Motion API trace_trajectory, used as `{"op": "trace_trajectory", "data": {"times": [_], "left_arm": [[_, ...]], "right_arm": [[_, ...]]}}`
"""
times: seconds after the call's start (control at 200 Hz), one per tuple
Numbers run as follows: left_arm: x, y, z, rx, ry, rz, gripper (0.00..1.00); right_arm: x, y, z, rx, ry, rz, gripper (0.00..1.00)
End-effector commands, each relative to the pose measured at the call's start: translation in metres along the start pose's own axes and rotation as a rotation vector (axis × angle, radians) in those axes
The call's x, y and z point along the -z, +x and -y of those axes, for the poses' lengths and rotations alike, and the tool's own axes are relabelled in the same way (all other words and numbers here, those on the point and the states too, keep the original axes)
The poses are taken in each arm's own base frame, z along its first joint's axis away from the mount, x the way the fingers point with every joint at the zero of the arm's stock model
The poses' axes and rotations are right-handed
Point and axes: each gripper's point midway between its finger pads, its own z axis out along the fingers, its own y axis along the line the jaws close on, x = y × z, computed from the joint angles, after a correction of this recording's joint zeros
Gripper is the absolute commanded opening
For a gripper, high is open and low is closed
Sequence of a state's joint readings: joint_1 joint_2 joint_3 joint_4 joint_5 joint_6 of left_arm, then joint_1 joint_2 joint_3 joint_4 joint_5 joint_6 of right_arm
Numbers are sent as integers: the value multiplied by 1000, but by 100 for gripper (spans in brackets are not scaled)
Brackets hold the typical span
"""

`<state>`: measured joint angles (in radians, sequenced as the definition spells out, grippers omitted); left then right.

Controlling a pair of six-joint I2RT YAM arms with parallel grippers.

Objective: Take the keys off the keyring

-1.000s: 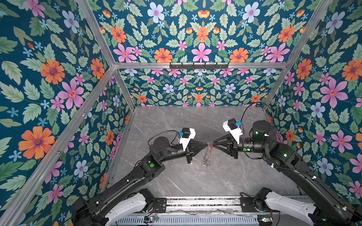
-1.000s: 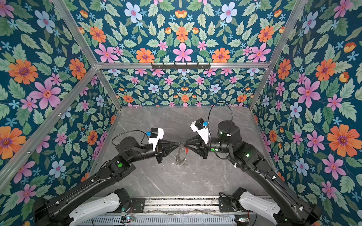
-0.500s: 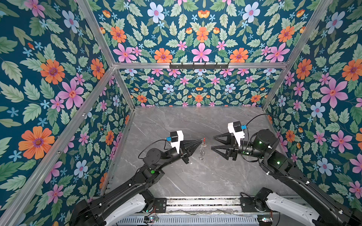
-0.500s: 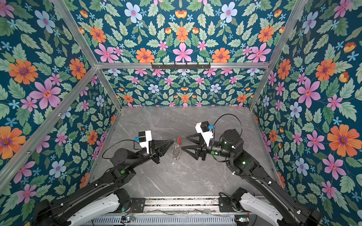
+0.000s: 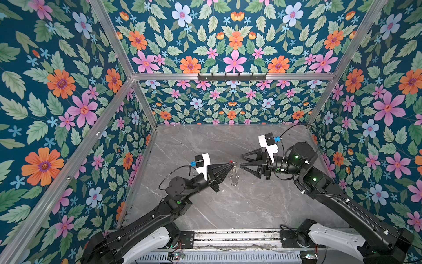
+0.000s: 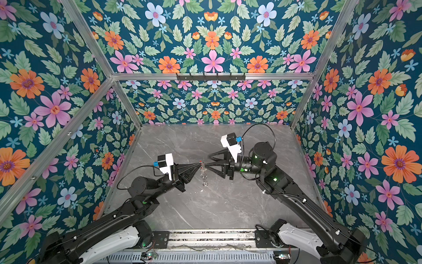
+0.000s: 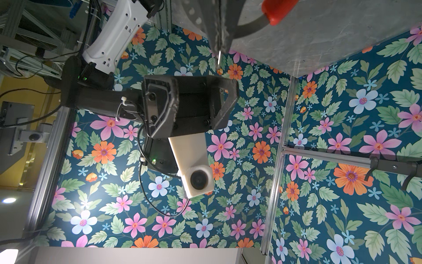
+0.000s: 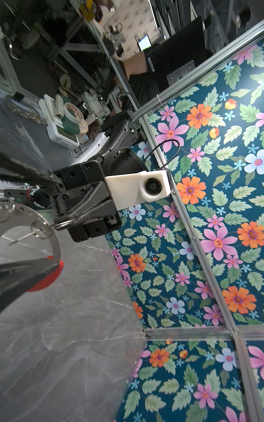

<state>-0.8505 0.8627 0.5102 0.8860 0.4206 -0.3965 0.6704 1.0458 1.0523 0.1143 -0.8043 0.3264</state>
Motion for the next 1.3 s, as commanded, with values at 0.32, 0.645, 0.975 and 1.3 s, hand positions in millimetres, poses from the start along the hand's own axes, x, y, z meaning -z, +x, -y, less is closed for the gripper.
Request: {"op": "trace_trajectory", "data": {"times": [0.32, 0.645, 0.975, 1.3], "left_arm": [[2, -17, 4, -5, 15, 77, 0], [-1, -16, 4, 6, 15, 76, 0], [-2, -12, 2, 22, 12, 60, 0], [0, -2, -3, 42, -34, -13, 32]], "right_arm": [[-8, 5, -12, -33, -123, -34, 33], [-10, 6, -10, -43, -120, -34, 19], [-10, 4, -9, -42, -103, -32, 0], [-2, 14, -8, -44, -37, -117, 0]]}}
